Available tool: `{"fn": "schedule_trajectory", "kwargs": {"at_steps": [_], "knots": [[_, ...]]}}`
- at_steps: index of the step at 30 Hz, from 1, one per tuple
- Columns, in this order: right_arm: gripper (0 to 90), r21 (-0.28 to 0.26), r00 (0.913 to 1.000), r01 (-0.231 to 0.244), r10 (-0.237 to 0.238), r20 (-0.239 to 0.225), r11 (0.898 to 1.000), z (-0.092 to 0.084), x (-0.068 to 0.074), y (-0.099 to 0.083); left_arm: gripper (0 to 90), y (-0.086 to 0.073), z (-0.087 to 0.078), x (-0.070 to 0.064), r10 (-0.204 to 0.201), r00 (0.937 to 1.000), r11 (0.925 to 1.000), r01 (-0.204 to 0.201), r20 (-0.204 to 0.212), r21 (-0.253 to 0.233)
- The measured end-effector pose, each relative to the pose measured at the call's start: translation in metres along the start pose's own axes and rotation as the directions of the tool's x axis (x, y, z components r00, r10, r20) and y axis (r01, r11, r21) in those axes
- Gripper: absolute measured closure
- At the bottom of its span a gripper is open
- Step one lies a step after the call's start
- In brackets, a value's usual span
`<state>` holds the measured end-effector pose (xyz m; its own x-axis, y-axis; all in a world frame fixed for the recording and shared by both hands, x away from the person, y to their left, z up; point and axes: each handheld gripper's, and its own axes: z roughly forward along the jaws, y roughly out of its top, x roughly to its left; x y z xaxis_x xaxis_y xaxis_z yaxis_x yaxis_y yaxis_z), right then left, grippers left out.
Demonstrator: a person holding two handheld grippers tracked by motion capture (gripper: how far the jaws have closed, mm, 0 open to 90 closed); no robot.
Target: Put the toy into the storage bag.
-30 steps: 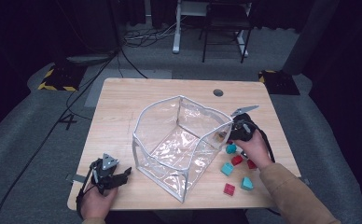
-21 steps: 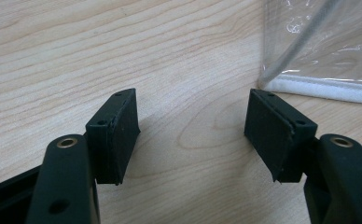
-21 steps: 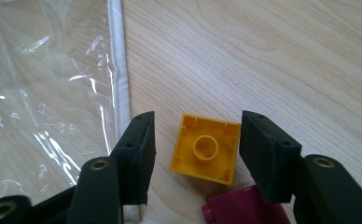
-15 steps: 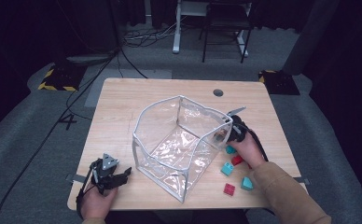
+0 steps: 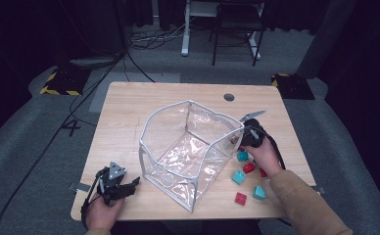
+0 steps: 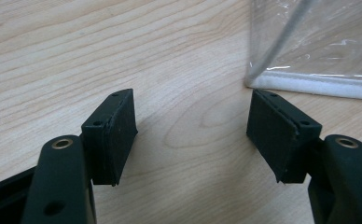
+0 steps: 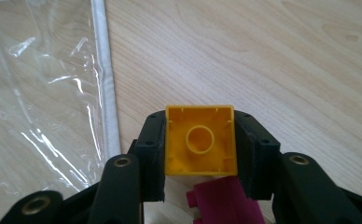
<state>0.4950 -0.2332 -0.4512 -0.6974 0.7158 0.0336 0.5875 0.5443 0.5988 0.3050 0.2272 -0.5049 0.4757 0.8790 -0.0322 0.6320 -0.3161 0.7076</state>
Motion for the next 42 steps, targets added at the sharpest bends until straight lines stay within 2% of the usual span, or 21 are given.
{"fn": "schedule_trajectory", "kwargs": {"at_steps": [6, 9, 10, 12, 13, 16, 27, 31, 32, 38, 39, 40, 42], "knots": [[58.9, -0.036, 1.0, -0.004, 0.004, -0.003, 0.999, -0.016, -0.004, 0.0, 32.9, 0.0, 0.0, -0.004, 0.032, 0.9991, 0.9994, -0.032, 0.029, 0.01], [58.8, -0.058, 0.9999, -0.014, 0.013, -0.011, 0.998, -0.029, -0.004, 0.0, 30.6, 0.001, 0.0, -0.008, 0.05, 0.9976, 0.9985, -0.051, 0.047, 0.017], [58.9, -0.08, 0.9999, -0.012, 0.011, -0.011, 0.997, -0.04, -0.005, 0.001, 29.7, 0.002, 0.0, -0.009, 0.06, 0.9968, 0.9979, -0.061, 0.052, 0.019], [58.8, -0.098, 0.9999, -0.01, 0.008, -0.013, 0.995, -0.05, -0.005, 0.002, 29.5, 0.002, 0.001, -0.012, 0.07, 0.9946, 0.9972, -0.072, 0.077, 0.021], [58.8, -0.098, 0.9999, -0.01, 0.008, -0.013, 0.995, -0.05, -0.005, 0.002, 29.5, 0.002, 0.001, -0.012, 0.07, 0.9946, 0.9972, -0.072, 0.077, 0.021], [58.8, -0.125, 0.9997, -0.018, 0.015, -0.021, 0.992, -0.067, -0.006, 0.004, 29.4, 0.005, 0.002, -0.017, 0.085, 0.9903, 0.9958, -0.089, 0.11, 0.025], [58.9, -0.173, 0.9996, -0.022, 0.019, -0.022, 0.985, -0.104, -0.007, 0.005, 29.7, 0.01, 0.007, -0.029, 0.127, 0.9839, 0.9907, -0.132, 0.126, 0.034], [58.8, -0.197, 0.9995, -0.021, 0.016, -0.027, 0.98, -0.12, -0.005, 0.009, 29.9, 0.011, 0.008, -0.034, 0.146, 0.9797, 0.9878, -0.152, 0.138, 0.034], [58.9, -0.205, 0.9994, -0.02, 0.013, -0.033, 0.979, -0.127, -0.004, 0.011, 30.1, 0.011, 0.008, -0.037, 0.157, 0.9762, 0.9861, -0.163, 0.15, 0.032], [58.9, -0.232, 0.999, -0.008, -0.002, -0.044, 0.973, -0.14, 0.002, 0.017, 29.5, 0.011, 0.007, -0.039, 0.16, 0.9762, 0.9853, -0.167, 0.146, 0.036], [58.8, -0.242, 0.9988, -0.007, -0.005, -0.049, 0.97, -0.146, 0.004, 0.019, 31.3, 0.009, 0.006, -0.041, 0.17, 0.9708, 0.9838, -0.177, 0.169, 0.027], [58.8, -0.242, 0.9988, -0.007, -0.005, -0.049, 0.97, -0.146, 0.004, 0.019, 33.3, 0.009, 0.006, -0.041, 0.17, 0.9708, 0.9838, -0.177, 0.169, 0.027], [58.8, -0.25, 0.9985, -0.003, -0.01, -0.053, 0.968, -0.151, 0.006, 0.022, 33.4, 0.009, 0.006, -0.046, 0.18, 0.9659, 0.9817, -0.188, 0.186, 0.027]]}}
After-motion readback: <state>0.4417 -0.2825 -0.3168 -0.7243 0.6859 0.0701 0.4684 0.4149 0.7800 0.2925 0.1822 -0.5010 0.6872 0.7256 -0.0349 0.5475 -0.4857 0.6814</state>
